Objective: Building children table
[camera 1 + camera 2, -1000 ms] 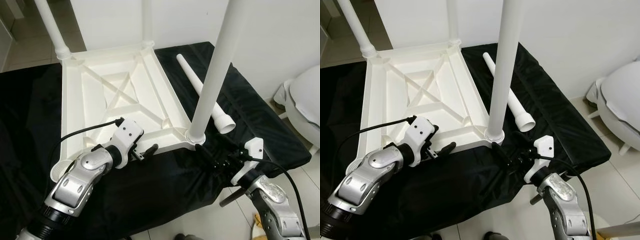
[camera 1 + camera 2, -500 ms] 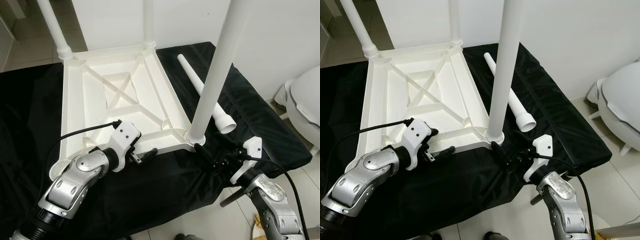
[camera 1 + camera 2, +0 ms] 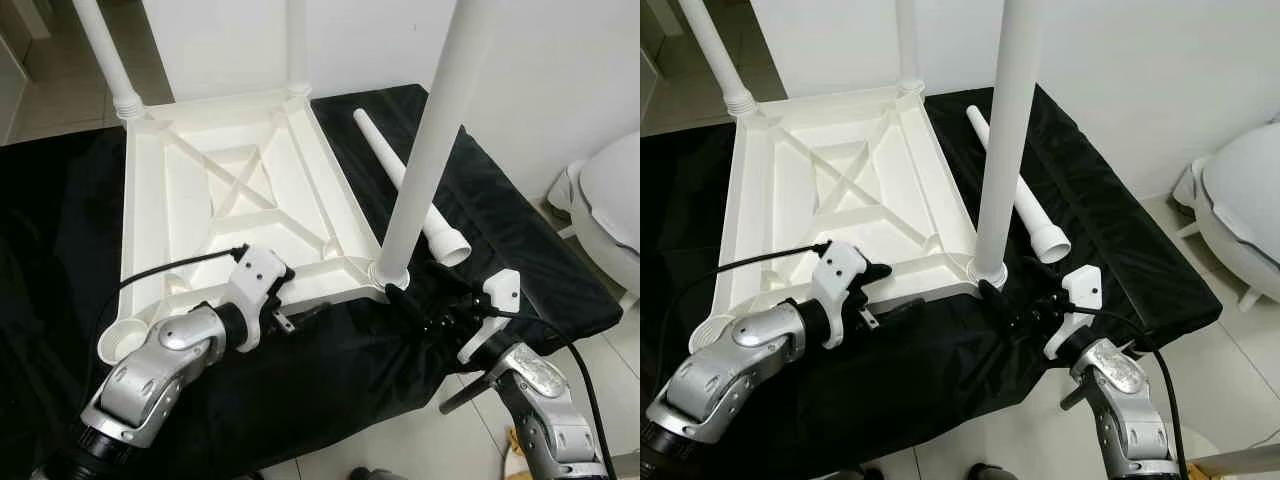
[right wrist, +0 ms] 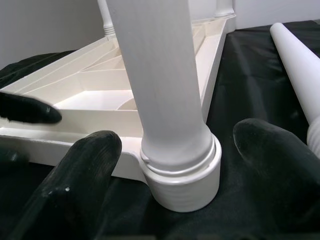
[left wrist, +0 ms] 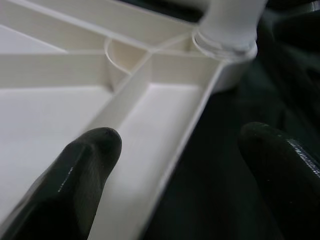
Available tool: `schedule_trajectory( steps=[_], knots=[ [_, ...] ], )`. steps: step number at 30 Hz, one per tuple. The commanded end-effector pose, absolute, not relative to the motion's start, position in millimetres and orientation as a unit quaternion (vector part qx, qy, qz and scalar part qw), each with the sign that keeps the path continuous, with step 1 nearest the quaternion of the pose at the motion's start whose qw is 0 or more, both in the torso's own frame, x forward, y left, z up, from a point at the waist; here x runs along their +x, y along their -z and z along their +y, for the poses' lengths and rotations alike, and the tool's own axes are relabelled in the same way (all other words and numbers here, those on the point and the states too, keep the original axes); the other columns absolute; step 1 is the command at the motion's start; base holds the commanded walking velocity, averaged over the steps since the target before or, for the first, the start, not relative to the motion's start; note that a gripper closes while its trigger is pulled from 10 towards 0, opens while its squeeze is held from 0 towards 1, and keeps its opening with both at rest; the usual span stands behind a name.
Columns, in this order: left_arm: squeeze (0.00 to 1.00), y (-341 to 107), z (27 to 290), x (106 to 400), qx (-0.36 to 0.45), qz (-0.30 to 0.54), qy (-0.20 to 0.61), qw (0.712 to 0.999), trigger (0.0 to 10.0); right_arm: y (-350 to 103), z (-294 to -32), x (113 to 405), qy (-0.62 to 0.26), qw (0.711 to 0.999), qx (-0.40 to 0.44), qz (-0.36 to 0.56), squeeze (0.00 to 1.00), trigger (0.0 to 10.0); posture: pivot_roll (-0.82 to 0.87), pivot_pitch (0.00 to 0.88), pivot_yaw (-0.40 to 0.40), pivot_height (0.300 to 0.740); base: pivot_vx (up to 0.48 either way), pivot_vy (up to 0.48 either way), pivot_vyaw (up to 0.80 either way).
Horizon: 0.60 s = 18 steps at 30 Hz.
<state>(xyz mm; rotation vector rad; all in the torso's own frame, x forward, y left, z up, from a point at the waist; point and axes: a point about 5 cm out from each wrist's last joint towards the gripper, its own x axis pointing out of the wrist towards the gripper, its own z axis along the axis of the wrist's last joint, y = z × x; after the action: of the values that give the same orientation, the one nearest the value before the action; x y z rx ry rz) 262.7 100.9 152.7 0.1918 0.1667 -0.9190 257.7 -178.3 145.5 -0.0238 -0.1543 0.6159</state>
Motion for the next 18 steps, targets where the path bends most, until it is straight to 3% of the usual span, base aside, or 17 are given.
schedule_trajectory(
  steps=[1,13,18],
  knots=[
    [0.00,-144,94,248,0.093,0.103,0.550,0.824,10.0,-140,-177,258,-0.309,0.949,-0.018,-0.066,0.00,10.0,-0.06,0.127,0.033,0.740,0.000,0.000,0.00],
    [0.00,-128,97,262,0.115,0.150,0.487,0.852,10.0,-140,-175,259,-0.311,0.948,-0.020,-0.067,0.00,10.0,-0.06,0.127,0.036,0.740,0.000,0.000,0.00],
    [0.00,-124,104,275,0.120,0.162,0.424,0.883,10.0,-140,-175,259,-0.309,0.948,-0.021,-0.067,0.00,10.0,-0.06,0.129,0.037,0.740,0.000,0.000,0.00]
  ],
)
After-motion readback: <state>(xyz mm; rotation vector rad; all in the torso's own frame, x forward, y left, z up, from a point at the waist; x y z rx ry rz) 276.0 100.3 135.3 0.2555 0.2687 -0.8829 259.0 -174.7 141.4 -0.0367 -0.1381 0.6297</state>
